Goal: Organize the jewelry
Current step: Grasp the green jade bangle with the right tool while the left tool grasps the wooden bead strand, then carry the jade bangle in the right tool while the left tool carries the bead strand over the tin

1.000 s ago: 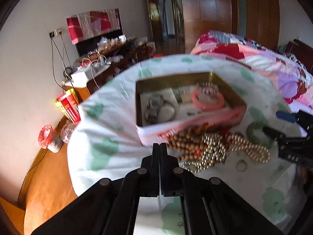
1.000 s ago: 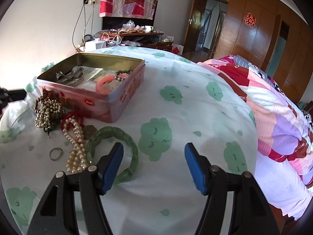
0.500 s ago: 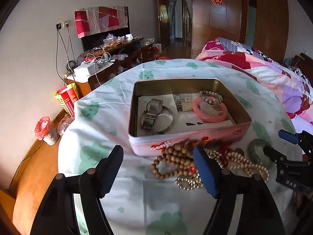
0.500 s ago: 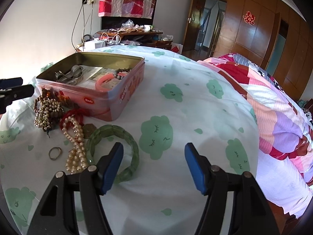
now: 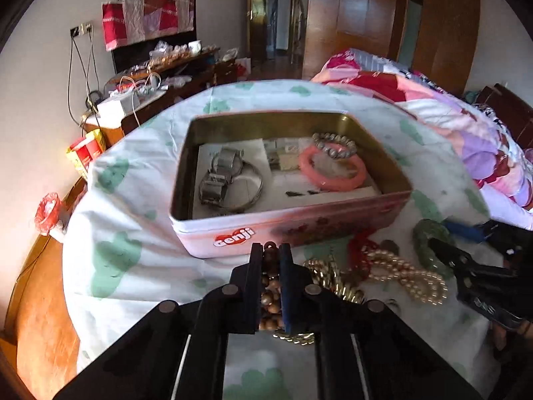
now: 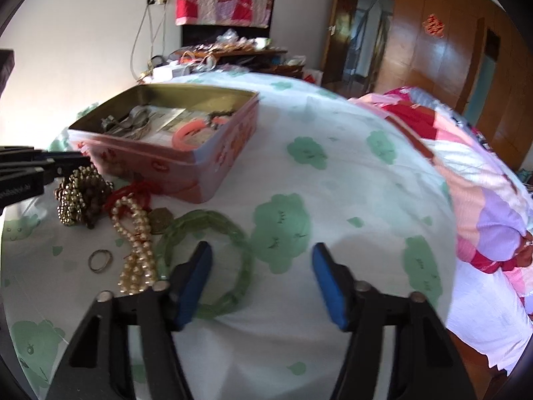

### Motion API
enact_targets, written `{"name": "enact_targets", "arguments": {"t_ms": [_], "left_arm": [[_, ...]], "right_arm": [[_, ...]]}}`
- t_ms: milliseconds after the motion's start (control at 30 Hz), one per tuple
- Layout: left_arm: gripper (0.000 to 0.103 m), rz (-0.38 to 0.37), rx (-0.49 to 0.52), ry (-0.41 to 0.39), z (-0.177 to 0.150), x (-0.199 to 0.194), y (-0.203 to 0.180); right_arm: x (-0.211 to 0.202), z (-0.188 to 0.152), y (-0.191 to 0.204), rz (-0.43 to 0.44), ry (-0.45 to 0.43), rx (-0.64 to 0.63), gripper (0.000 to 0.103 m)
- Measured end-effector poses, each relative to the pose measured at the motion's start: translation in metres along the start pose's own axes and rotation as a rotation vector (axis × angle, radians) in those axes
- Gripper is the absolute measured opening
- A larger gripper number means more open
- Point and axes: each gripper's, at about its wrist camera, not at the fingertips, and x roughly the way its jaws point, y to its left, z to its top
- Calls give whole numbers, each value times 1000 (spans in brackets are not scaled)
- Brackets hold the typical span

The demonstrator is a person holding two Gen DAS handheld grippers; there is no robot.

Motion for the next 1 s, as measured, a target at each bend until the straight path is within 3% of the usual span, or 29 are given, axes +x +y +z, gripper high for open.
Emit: {"name": "enact_targets", "arguments": {"t_ms": [33, 67, 100, 400, 500, 567, 700, 800, 867, 1000], "left_arm": [[8, 5, 2, -17, 1, -8, 1], [7, 5, 3, -29, 2, -14, 1], [7, 3, 2, -44, 3, -21, 3], [6, 4, -32, -159, 15, -73, 16], [6, 58, 64, -252, 16, -94, -3], [6, 106, 124, -246, 13, -86, -14], [6, 59, 97, -250, 13, -90, -12], [6, 92, 137, -235, 13, -83, -16], [6, 82, 87, -180, 12, -67, -6], [6, 80, 72, -184, 13, -66, 0]], "right_arm": [[1, 1, 0, 28, 10, 6, 31], [0, 1, 2, 46, 13, 6, 13], [-2, 0, 5, 27, 12, -11, 10], [-21, 6, 5, 23, -48, -6, 8], [-31, 9, 6, 9, -87, -9, 8], [-31, 10, 7, 11, -84, -15, 8], [-27, 7, 9, 13, -72, -18, 8], [-26, 8, 6, 16, -74, -9, 8], [-25, 7, 6, 18, -71, -6, 8], [-28, 8, 6, 23, -78, -4, 8]]}}
